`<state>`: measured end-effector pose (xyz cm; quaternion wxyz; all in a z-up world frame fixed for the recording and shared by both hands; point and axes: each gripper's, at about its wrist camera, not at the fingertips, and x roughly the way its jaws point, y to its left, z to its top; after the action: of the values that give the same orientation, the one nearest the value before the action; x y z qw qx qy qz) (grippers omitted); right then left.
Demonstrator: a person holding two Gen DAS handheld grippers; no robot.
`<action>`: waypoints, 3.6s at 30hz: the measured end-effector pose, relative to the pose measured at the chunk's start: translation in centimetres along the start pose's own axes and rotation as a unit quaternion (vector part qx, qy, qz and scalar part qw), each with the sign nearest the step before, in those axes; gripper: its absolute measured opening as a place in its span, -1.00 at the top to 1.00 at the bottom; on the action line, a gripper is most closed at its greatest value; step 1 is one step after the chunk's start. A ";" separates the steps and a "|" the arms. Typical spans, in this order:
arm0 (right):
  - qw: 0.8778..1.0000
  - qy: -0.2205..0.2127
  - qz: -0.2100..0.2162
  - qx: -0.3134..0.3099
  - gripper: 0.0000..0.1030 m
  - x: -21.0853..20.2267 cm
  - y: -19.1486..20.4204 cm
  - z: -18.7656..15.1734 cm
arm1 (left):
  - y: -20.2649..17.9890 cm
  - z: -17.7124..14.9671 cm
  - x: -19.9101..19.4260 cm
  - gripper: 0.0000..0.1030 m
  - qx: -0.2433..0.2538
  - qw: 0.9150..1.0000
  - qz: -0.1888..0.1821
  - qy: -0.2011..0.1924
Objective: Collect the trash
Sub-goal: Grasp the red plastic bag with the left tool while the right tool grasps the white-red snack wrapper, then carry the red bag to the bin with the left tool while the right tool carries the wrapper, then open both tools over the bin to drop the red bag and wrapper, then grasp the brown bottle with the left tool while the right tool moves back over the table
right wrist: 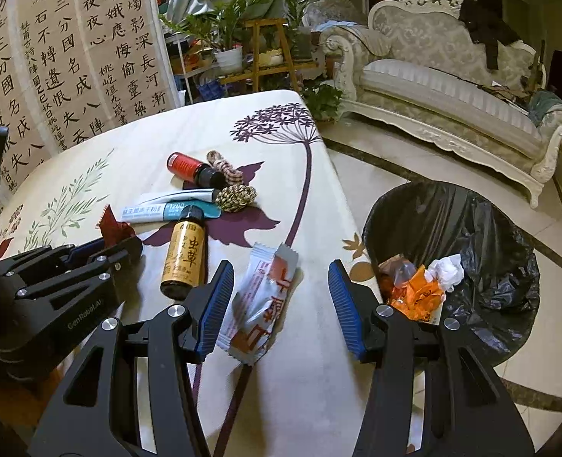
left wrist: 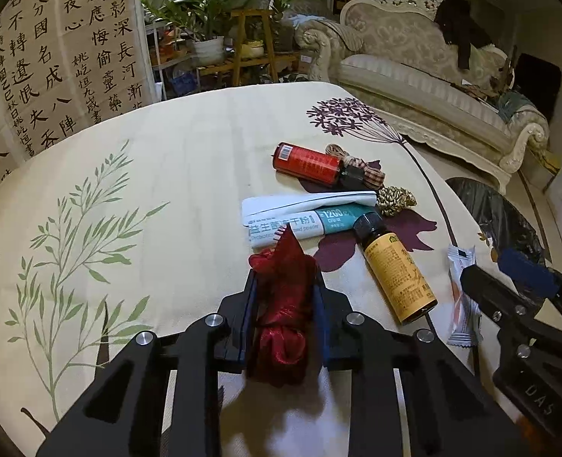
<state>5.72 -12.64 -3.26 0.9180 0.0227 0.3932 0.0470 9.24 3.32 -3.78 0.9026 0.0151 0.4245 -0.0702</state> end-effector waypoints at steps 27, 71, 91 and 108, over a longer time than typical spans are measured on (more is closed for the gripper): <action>1.000 0.005 -0.005 -0.014 0.44 -1.3 1.0 -0.8 | 0.9 -1.4 -3.3 0.49 -0.023 0.999 0.007 -0.037; 0.988 -0.037 -0.108 0.099 0.44 -1.9 -17.8 -0.4 | -18.3 2.8 2.2 0.49 0.092 0.992 -0.075 -0.027; 0.985 -0.045 -0.114 0.118 0.07 -1.7 -18.9 -0.2 | -19.4 3.6 2.8 -0.20 0.085 0.994 -0.062 -0.025; 0.986 -0.047 -0.112 0.118 -0.07 -2.4 -17.7 -0.2 | -16.4 3.3 1.5 -0.38 0.064 0.997 -0.046 -0.028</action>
<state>5.13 -30.49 -3.10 0.9257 0.0889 0.3527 -0.1036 10.40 -13.37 -2.31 0.9071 0.0513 0.3941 -0.1390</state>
